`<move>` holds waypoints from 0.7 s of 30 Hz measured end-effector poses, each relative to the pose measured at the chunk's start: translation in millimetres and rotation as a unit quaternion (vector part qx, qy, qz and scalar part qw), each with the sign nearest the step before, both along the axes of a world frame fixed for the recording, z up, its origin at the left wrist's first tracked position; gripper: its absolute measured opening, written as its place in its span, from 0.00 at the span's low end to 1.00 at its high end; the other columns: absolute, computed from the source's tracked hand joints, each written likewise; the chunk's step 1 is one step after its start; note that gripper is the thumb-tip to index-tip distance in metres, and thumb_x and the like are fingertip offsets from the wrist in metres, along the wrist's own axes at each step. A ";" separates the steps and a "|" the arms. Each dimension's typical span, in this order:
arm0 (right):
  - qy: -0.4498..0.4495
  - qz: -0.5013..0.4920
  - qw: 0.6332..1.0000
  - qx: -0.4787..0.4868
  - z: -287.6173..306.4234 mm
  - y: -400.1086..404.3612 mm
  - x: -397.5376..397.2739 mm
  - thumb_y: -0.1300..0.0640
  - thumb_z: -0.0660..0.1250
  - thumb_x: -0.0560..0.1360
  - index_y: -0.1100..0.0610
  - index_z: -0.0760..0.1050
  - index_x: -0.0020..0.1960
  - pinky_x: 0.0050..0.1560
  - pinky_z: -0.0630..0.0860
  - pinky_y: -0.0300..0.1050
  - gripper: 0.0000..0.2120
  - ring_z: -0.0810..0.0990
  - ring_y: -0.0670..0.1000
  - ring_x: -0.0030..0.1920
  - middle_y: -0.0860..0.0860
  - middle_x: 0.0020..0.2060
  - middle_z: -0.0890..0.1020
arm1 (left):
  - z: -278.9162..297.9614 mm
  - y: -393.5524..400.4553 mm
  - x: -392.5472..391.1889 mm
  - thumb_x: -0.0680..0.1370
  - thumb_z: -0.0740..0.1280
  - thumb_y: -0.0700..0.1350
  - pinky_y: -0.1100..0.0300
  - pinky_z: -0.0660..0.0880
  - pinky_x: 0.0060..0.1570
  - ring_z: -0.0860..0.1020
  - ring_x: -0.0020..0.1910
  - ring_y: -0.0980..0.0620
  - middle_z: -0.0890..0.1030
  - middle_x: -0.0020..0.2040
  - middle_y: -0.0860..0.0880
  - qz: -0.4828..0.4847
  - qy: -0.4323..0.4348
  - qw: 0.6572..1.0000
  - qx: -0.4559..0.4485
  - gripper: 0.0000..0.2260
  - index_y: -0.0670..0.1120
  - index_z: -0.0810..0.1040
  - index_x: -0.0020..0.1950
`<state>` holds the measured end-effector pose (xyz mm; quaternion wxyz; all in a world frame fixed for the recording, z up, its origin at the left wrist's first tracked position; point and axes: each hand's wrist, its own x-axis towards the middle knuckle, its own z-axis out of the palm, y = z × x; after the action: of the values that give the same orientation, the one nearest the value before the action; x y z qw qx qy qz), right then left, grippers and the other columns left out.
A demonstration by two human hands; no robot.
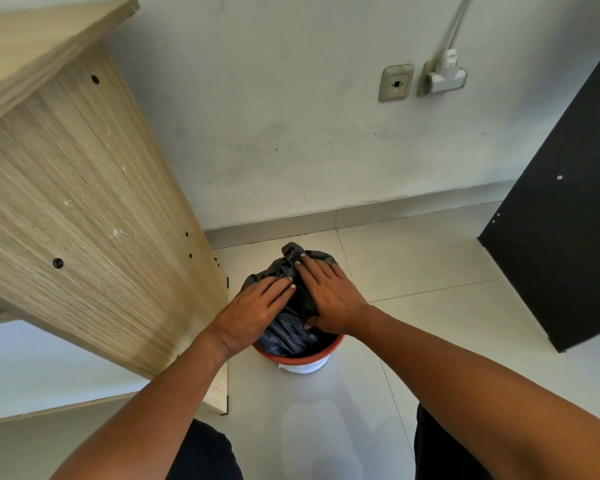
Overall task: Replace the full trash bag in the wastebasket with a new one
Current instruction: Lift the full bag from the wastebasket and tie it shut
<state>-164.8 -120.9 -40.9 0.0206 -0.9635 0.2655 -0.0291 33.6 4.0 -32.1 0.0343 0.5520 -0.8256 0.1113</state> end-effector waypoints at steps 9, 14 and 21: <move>-0.033 -0.010 0.997 0.072 3.0 -3.5 9.6 0.52 0.64 0.75 0.54 0.72 0.66 0.66 0.70 0.53 0.20 0.78 0.56 0.58 0.53 0.58 0.82 | 3.3 0.0 -1.1 0.78 0.62 0.48 0.46 0.73 0.64 0.73 0.69 0.41 0.71 0.74 0.40 0.082 0.043 0.996 -0.006 0.26 0.45 0.69 0.77; -0.077 -0.040 0.991 0.102 1.5 4.5 3.8 0.50 0.62 0.75 0.55 0.75 0.63 0.63 0.73 0.54 0.18 0.80 0.56 0.54 0.53 0.54 0.83 | 0.4 -0.9 -13.2 0.75 0.58 0.73 0.44 0.74 0.60 0.72 0.66 0.42 0.70 0.72 0.43 0.196 0.057 0.976 0.069 0.40 0.50 0.63 0.80; -0.151 -0.092 0.957 0.230 15.5 1.6 -7.7 0.56 0.63 0.70 0.53 0.73 0.69 0.60 0.78 0.51 0.27 0.79 0.56 0.60 0.52 0.61 0.82 | 8.9 -7.2 -24.4 0.77 0.67 0.39 0.49 0.79 0.56 0.79 0.57 0.40 0.79 0.60 0.41 0.179 0.177 0.964 0.085 0.22 0.42 0.74 0.71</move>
<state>-172.5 -119.3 -25.5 0.2783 -0.8885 0.3466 -0.1143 9.2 -3.2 -23.2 0.1122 0.7029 -0.7003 -0.0540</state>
